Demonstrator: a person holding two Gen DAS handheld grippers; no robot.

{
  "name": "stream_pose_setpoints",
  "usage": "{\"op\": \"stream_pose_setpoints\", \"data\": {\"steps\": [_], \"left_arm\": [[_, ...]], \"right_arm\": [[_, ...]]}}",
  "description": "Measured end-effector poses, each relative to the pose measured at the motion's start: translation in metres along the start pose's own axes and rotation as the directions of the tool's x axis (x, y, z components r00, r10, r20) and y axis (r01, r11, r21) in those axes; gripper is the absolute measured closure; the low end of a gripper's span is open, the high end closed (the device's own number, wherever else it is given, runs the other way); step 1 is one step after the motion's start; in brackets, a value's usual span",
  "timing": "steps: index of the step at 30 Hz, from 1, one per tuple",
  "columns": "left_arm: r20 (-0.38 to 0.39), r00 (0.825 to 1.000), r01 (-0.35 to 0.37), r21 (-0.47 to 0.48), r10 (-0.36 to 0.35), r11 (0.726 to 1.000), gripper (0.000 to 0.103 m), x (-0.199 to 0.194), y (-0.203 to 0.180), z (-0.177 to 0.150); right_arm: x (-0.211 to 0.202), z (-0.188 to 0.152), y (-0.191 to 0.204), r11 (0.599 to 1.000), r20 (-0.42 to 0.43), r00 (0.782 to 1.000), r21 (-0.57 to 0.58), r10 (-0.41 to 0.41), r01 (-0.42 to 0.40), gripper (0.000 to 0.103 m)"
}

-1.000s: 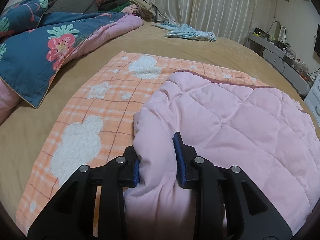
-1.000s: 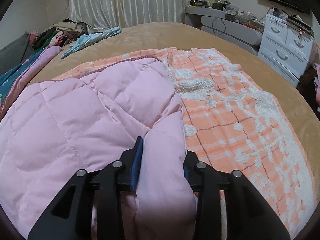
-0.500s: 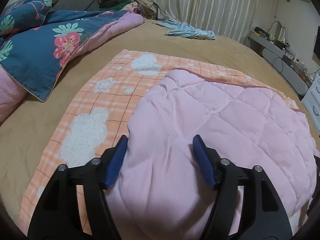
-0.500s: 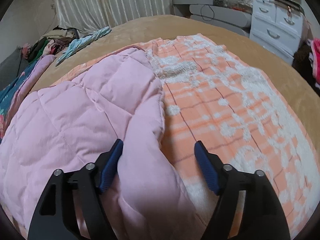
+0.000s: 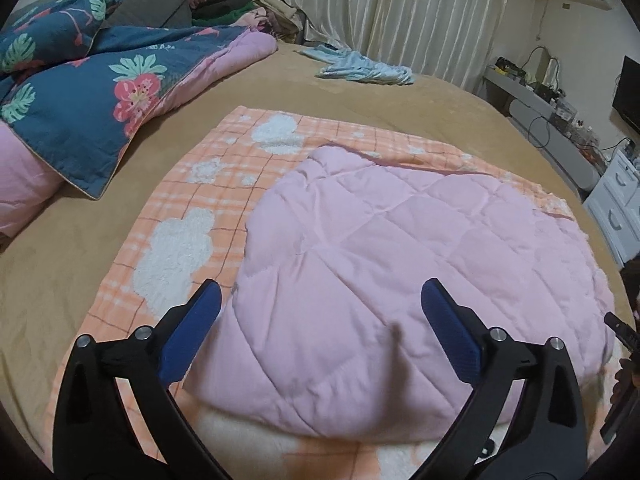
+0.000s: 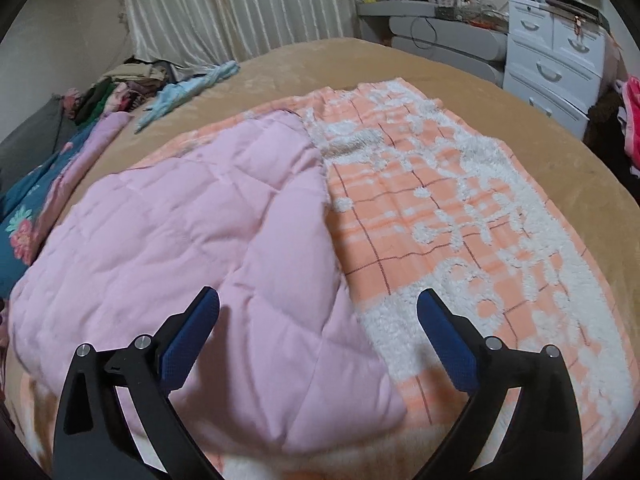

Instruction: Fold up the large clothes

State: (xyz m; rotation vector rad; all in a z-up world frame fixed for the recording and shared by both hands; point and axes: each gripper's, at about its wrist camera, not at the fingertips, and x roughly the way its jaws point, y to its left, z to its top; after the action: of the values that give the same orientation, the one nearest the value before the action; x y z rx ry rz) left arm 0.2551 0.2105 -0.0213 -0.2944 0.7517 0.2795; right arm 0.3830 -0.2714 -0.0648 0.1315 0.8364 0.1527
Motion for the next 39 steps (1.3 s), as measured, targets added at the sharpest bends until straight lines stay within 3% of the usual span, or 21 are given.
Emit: {"op": "stream_pose_setpoints", "data": {"steps": [5,23,32,39], "left_arm": [[0.021,1.0,0.013,0.019,-0.013,1.0,0.009,-0.022,-0.01,0.0],[0.112,0.991,0.072,0.061,-0.078,0.996,0.009,-0.105,-0.031,-0.016],[0.116,0.988,0.091,0.078,-0.099,0.993,0.009,-0.13,-0.033,-0.044],[0.11,0.989,0.089,0.081,-0.098,0.993,0.009,-0.131,-0.035,-0.073]], "right_arm": [[-0.035,-0.002,0.008,0.998,0.041,0.998,-0.017,0.055,-0.054,0.004],[-0.152,-0.011,0.043,0.988,0.206,0.971,-0.124,0.117,-0.093,0.004],[-0.184,-0.039,0.057,0.98,0.234,0.961,-0.164,0.149,-0.111,0.004],[-0.181,-0.064,0.066,0.976,0.221,0.965,-0.192,0.141,-0.099,0.004]]}}
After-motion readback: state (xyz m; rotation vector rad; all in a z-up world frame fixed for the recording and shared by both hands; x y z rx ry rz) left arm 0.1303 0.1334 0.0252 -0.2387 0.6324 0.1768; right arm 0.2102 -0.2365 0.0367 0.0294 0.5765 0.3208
